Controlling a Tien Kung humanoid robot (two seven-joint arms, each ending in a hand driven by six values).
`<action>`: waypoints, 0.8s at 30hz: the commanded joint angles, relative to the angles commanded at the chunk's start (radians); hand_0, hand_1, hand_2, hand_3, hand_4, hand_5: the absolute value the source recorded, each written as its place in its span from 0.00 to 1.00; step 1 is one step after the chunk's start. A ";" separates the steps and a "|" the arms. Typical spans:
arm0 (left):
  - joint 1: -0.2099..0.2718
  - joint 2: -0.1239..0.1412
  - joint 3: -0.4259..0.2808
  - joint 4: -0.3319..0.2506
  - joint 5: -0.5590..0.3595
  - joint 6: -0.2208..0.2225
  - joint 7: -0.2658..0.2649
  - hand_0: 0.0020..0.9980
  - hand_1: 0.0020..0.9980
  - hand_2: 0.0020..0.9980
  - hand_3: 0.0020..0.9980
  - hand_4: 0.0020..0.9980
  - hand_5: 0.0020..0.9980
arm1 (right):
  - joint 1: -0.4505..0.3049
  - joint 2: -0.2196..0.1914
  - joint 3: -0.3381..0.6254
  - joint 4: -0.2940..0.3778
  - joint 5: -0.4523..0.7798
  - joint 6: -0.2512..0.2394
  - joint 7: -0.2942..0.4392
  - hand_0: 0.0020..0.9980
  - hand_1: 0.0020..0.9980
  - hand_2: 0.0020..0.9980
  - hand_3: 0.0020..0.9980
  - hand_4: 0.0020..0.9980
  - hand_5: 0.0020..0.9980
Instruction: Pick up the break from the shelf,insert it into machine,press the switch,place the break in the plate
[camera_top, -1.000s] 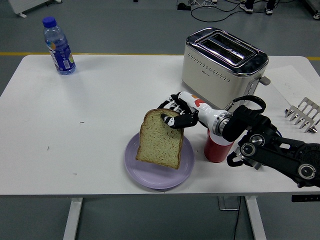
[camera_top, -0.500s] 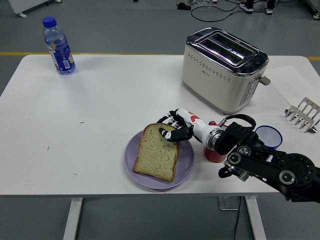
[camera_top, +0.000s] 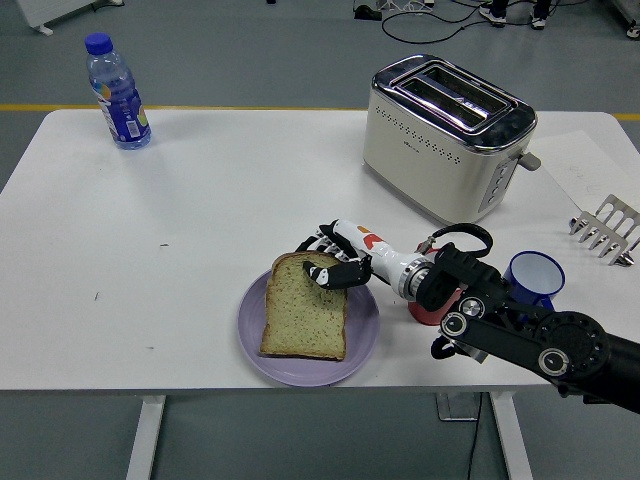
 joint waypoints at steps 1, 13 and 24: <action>-0.001 0.000 0.000 0.000 0.001 0.000 0.000 0.63 0.58 0.63 0.72 0.52 0.98 | 0.000 0.002 0.001 -0.005 -0.018 0.006 0.005 0.53 0.58 0.58 0.57 0.52 0.04; -0.004 -0.001 0.002 0.000 -0.004 0.001 -0.002 0.63 0.58 0.63 0.71 0.52 0.98 | -0.008 0.006 0.020 -0.032 -0.218 0.084 0.008 0.88 0.84 0.92 0.85 0.70 0.13; -0.004 -0.001 0.004 0.000 -0.005 0.001 -0.002 0.63 0.58 0.63 0.71 0.52 0.98 | -0.048 -0.024 0.097 0.048 -0.216 -0.001 0.087 0.92 0.86 0.95 0.91 0.76 0.17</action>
